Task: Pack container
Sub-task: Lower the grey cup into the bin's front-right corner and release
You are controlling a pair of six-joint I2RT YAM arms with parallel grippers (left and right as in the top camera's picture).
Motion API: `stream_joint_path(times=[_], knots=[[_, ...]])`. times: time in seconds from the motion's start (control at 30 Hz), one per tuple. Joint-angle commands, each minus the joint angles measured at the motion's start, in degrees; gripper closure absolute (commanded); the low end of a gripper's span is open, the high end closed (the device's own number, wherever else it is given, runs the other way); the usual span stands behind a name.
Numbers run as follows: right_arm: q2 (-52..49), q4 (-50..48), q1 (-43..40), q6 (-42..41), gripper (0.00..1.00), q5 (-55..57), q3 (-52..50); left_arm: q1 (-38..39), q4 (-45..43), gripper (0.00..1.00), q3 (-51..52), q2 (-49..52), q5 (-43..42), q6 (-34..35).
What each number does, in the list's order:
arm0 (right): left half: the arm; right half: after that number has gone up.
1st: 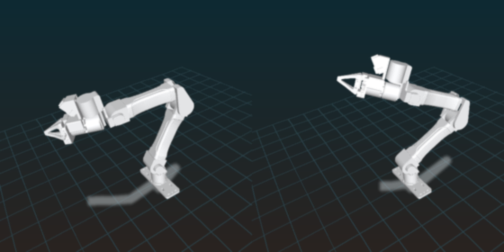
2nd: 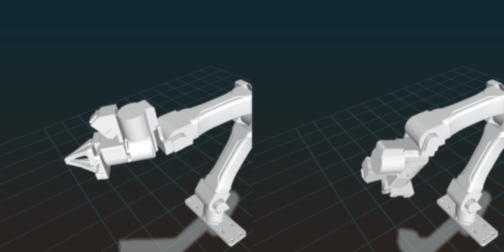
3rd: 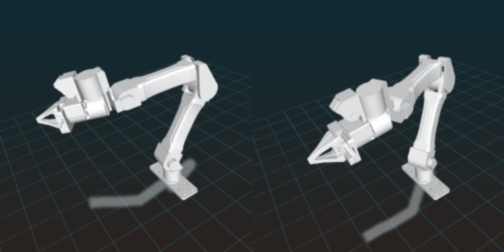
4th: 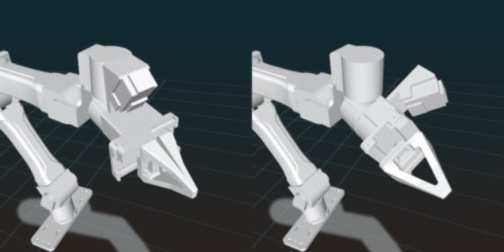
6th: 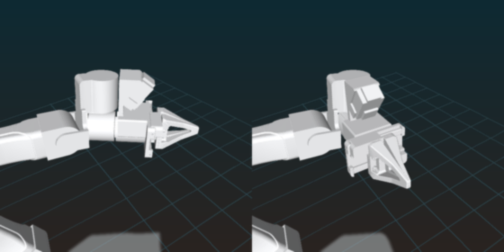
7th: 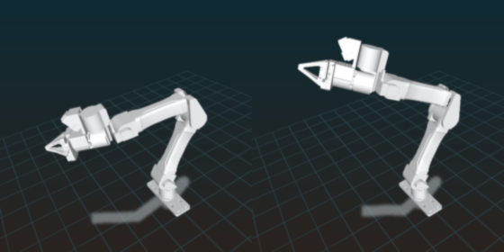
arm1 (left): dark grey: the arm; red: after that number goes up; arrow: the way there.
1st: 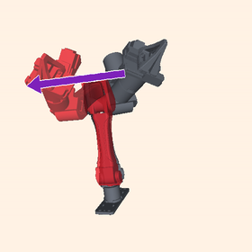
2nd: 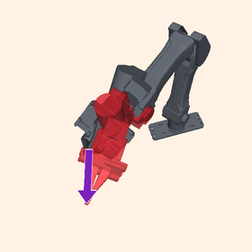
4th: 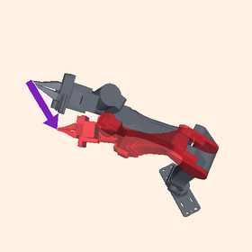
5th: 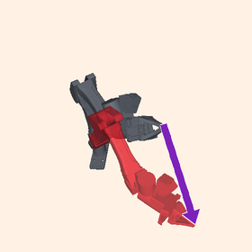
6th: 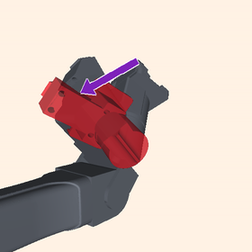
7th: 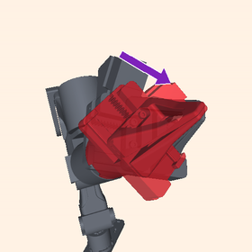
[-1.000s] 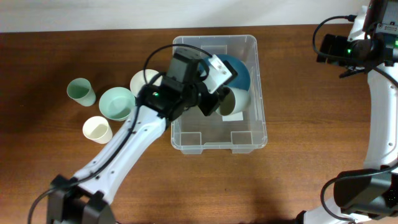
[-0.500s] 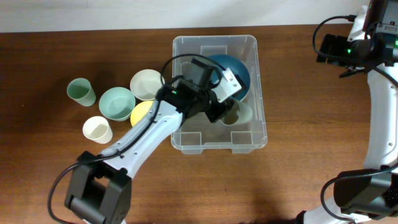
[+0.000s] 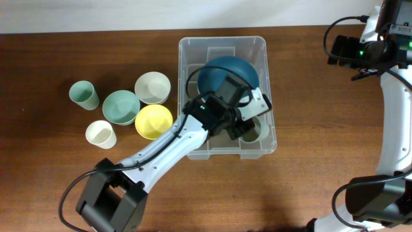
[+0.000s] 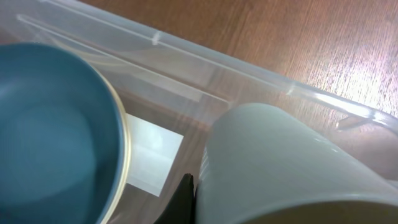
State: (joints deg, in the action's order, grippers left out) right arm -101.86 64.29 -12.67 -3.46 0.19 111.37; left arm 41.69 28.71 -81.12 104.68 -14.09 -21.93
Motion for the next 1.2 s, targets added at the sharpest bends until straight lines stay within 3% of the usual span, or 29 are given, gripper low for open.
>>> stream_joint_path(times=[0.0,0.13,0.47,0.63,0.73,0.93,1.17], knots=[[0.2,-0.1,-0.2,-0.4,0.01,0.3,0.2,1.4,0.2,0.99,-0.5,0.5,4.4,-0.9],[0.2,-0.1,-0.2,-0.4,0.01,0.3,0.2,1.9,0.3,0.99,-0.5,1.1,8.2,-0.9],[0.2,-0.1,-0.2,-0.4,0.01,0.3,0.2,2.6,0.9,0.98,-0.5,4.5,8.4,-0.9],[0.2,-0.1,-0.2,-0.4,0.01,0.3,0.2,2.6,0.9,0.83,-0.5,5.0,8.4,-0.9],[0.2,-0.1,-0.2,-0.4,0.01,0.3,0.2,2.6,0.9,0.64,-0.5,5.0,8.4,-0.9],[0.2,-0.1,-0.2,-0.4,0.01,0.3,0.2,2.5,0.9,0.62,-0.9,5.0,8.6,-0.9],[0.2,-0.1,-0.2,-0.4,0.01,0.3,0.2,2.4,0.9,0.5,-3.8,4.5,9.6,0.9]])
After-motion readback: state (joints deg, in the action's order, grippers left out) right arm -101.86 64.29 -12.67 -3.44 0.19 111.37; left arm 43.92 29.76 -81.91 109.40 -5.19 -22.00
